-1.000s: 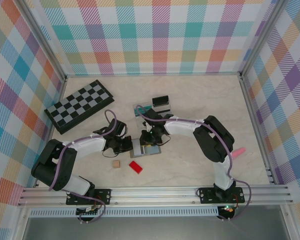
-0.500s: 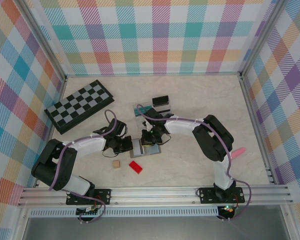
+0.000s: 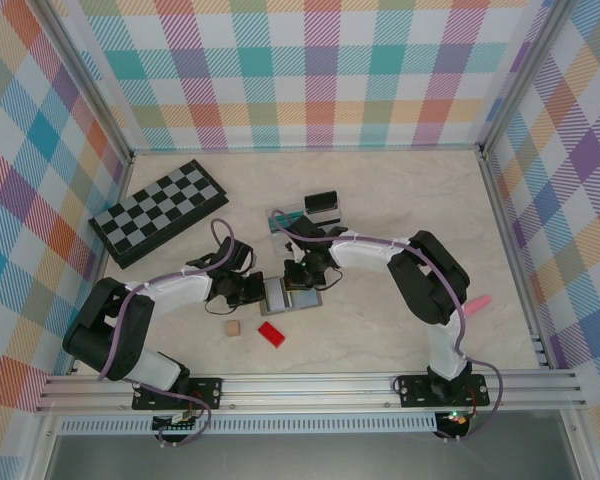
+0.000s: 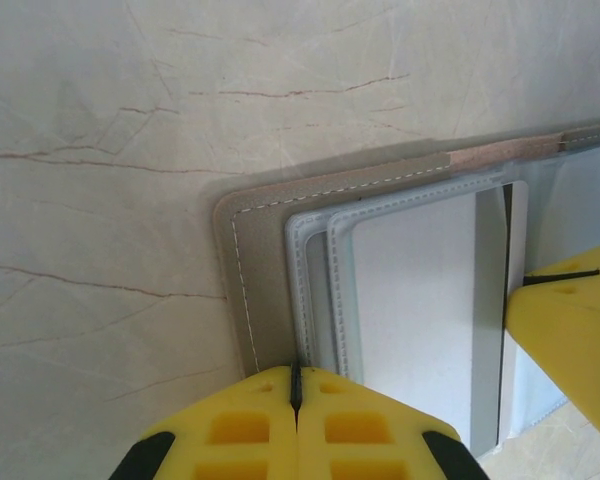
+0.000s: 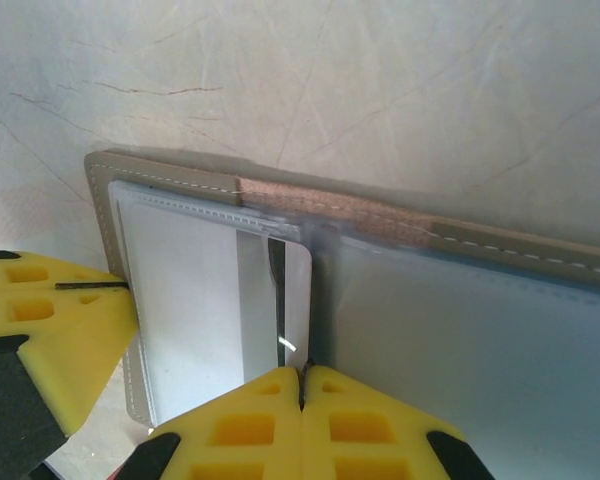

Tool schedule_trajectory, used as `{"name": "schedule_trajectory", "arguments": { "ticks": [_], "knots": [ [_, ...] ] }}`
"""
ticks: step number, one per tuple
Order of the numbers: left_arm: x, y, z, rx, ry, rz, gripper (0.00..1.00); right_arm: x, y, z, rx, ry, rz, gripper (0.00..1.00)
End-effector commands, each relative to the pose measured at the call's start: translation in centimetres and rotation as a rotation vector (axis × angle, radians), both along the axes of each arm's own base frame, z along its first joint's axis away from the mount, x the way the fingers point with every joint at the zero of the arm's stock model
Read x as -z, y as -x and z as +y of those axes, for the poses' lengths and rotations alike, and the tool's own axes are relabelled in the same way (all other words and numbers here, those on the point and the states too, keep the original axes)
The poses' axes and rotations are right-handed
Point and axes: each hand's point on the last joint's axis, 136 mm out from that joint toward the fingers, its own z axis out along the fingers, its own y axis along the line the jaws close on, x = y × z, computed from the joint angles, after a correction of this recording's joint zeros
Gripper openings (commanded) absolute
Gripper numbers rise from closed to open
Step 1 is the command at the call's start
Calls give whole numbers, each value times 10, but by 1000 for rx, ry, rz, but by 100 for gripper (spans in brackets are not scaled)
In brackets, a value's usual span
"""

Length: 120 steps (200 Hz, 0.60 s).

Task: Take the credit cards out of the card holder

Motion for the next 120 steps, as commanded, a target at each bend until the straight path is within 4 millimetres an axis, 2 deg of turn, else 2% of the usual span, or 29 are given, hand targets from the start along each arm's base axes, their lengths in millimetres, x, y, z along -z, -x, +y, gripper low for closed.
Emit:
{"name": "schedule_trajectory", "arguments": {
  "ticks": [1,37,65,89,120],
  "knots": [
    [23,16,27,-22,-128,82,0,-9,-8,-15,17,57,-48,1],
    [15,12,22,-17,-101,64,0,-7,-9,-21,24,86,-57,1],
    [-9,1,8,-6,-19,-1,0,-6,-8,-19,22,76,-48,1],
    [-26,-4,7,-9,-4,-41,0,-7,-9,-21,28,84,-56,1],
    [-38,-4,7,-13,14,-69,0,-14,-10,-21,27,74,-70,1]
  ]
}}
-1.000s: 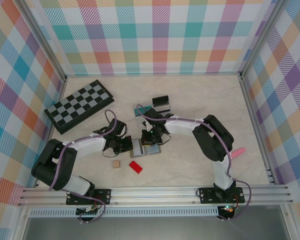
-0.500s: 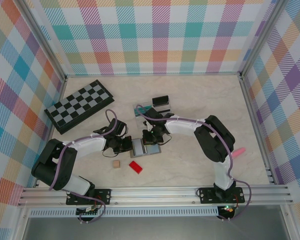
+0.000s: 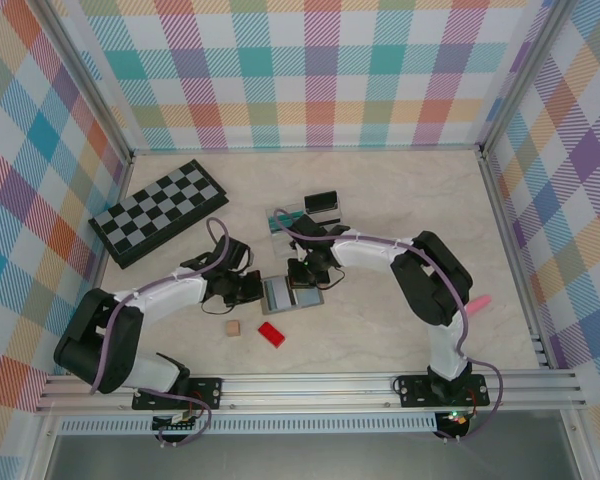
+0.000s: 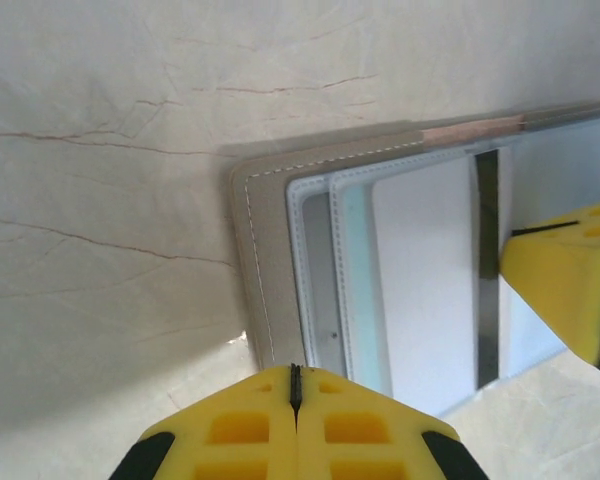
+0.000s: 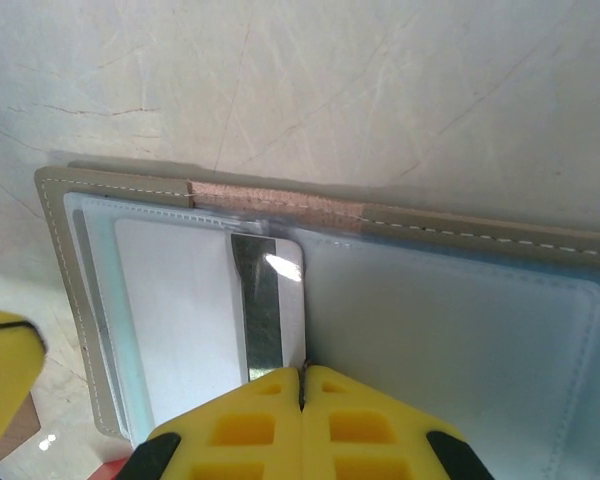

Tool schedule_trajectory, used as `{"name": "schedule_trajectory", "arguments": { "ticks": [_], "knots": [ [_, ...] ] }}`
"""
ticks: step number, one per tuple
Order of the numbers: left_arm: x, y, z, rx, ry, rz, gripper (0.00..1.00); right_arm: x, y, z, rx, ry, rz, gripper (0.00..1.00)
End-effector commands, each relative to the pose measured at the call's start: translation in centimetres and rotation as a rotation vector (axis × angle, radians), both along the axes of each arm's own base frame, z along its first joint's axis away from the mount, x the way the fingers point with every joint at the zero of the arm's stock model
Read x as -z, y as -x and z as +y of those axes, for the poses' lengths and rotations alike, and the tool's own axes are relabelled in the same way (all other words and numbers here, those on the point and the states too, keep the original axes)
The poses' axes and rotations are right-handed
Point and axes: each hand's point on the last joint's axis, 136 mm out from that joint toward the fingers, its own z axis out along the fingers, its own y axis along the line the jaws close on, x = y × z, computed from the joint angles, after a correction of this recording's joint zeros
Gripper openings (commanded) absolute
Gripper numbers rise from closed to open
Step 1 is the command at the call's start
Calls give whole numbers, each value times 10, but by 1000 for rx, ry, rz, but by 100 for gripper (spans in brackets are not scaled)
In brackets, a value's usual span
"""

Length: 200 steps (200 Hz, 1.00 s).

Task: Take the credit cards out of the card holder

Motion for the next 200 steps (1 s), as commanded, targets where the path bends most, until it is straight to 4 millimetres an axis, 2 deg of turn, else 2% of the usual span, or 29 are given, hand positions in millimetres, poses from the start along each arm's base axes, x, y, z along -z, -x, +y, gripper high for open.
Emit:
{"name": "schedule_trajectory", "arguments": {
  "ticks": [1,25,50,101,127,169,200],
  "knots": [
    [-17,-7,4,-11,9,-41,0,-13,-4,-8,-2,15,-36,1],
    [-27,-12,-14,0,122,-72,0,-17,-2,-1,-16,-27,-32,1],
    [-22,-16,-27,6,182,-47,0,-13,-1,1,-16,-38,-16,1],
    [7,-11,-23,-5,113,32,0,-7,3,3,-12,-63,18,3],
    [16,-9,-27,5,116,56,0,-4,3,4,-9,-75,35,4],
    [28,-6,-11,-8,10,80,0,1,4,3,-2,-97,61,18],
    [34,-1,-4,-5,-29,93,0,4,4,2,1,-114,79,21]
  ]
}}
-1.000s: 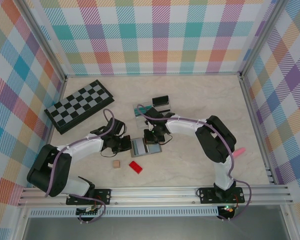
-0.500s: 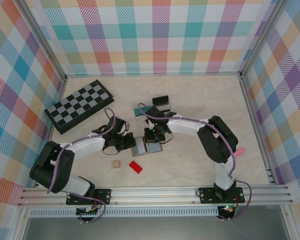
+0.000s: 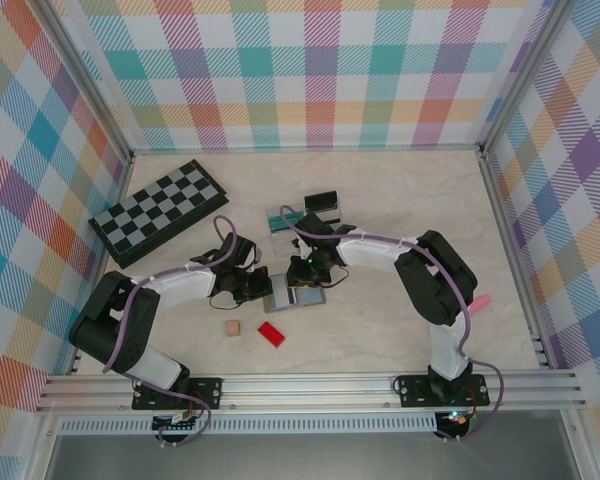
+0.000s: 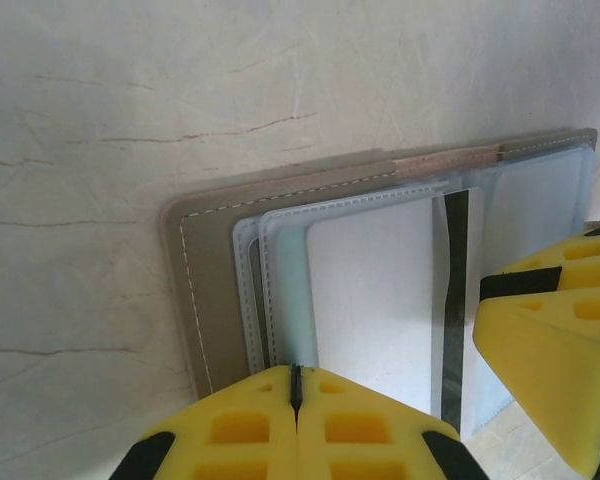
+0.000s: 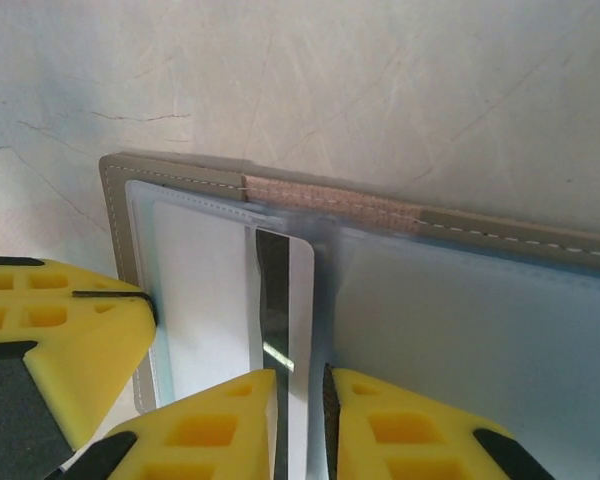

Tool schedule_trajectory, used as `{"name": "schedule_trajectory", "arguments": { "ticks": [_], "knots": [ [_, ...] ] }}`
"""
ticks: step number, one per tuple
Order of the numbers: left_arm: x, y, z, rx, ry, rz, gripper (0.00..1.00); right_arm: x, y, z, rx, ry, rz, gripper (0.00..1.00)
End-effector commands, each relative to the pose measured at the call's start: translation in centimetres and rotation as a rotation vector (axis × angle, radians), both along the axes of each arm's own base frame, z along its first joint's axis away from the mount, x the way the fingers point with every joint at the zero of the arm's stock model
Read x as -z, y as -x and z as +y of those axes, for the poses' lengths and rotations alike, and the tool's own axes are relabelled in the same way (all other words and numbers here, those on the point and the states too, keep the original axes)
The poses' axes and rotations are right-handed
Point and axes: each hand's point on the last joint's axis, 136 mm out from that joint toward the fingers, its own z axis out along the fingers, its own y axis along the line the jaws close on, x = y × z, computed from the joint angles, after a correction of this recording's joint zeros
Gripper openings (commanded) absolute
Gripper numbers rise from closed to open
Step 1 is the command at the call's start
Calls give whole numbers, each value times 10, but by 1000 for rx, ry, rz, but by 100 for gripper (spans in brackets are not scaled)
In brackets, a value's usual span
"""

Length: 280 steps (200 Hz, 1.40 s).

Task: Take the credit cards out of the card holder

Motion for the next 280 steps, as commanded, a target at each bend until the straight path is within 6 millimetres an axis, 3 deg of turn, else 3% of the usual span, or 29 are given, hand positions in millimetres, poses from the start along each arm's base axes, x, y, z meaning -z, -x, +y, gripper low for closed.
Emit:
{"name": "schedule_trajectory", "arguments": {
  "ticks": [1,64,112,185,240,280],
  "knots": [
    [19,11,19,0,-113,53,0,8,4,1,-7,-27,41,21],
    [27,15,21,1,-125,74,0,10,8,10,-35,-91,78,20],
    [28,17,23,-1,-133,76,0,9,8,14,-43,-121,81,11],
    [28,21,35,-3,-196,79,0,-1,-2,-20,24,-53,13,5],
    [13,12,26,-6,-147,36,3,-37,-4,-33,22,-88,-97,0],
    [-28,-5,12,-16,-57,-52,25,-76,-7,-45,41,-154,-199,0]
  ]
}}
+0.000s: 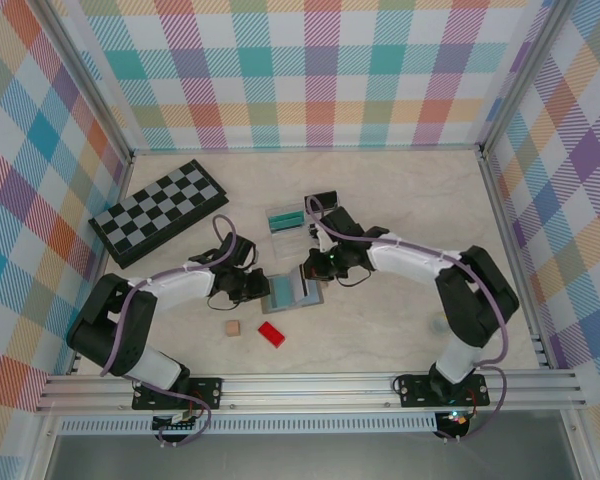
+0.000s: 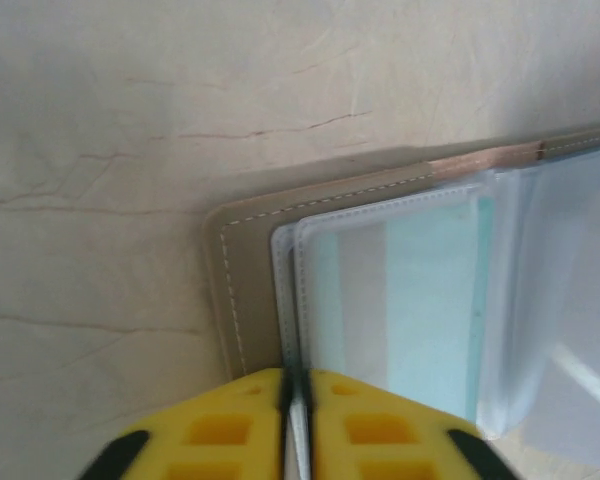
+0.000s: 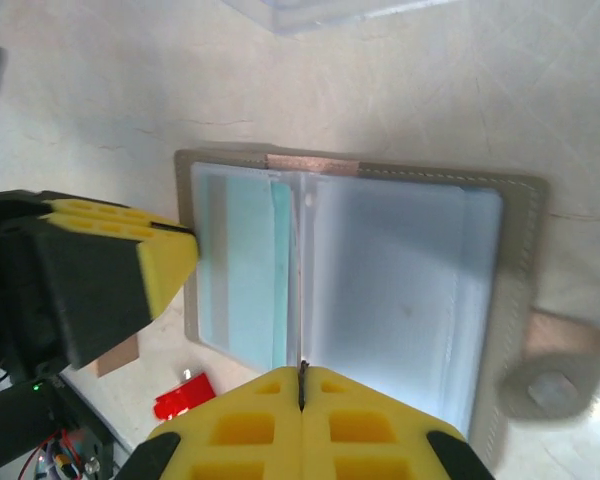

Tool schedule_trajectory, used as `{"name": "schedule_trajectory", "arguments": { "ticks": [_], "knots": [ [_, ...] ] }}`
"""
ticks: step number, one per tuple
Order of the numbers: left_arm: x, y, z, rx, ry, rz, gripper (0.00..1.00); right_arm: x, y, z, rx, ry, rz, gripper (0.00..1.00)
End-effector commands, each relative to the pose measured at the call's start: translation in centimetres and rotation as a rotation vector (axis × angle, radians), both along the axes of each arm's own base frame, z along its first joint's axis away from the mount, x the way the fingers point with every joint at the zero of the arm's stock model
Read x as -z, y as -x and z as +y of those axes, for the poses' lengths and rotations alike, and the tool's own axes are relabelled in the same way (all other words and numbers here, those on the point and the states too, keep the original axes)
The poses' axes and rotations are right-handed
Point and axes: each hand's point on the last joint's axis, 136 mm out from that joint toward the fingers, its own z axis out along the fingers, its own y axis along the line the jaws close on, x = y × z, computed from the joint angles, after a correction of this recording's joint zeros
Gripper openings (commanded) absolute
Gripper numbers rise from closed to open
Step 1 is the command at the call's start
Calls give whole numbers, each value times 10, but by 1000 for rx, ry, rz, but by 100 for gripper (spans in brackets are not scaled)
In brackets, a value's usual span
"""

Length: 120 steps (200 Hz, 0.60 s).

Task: Take the credit cards out of the card holder

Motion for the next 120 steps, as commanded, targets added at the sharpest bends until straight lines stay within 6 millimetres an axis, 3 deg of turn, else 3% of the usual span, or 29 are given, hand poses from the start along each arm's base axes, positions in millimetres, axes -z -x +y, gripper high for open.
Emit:
{"name": "schedule_trajectory", "arguments": {
  "ticks": [1,47,81,120],
  "knots": [
    [-29,-9,-1,-13,24,-50,26,-23,-5,-10,8,-32,-78,0],
    [-78,-20,-18,-38,178,-127,49,-66,-9,-15,56,-230,-128,0],
    [-124,-27,-42,-36,396,-210,70,-95,-11,-17,76,-380,-127,0],
    [-158,-27,-61,-14,585,-231,79,-122,-15,-18,88,-509,-115,0]
  ]
}}
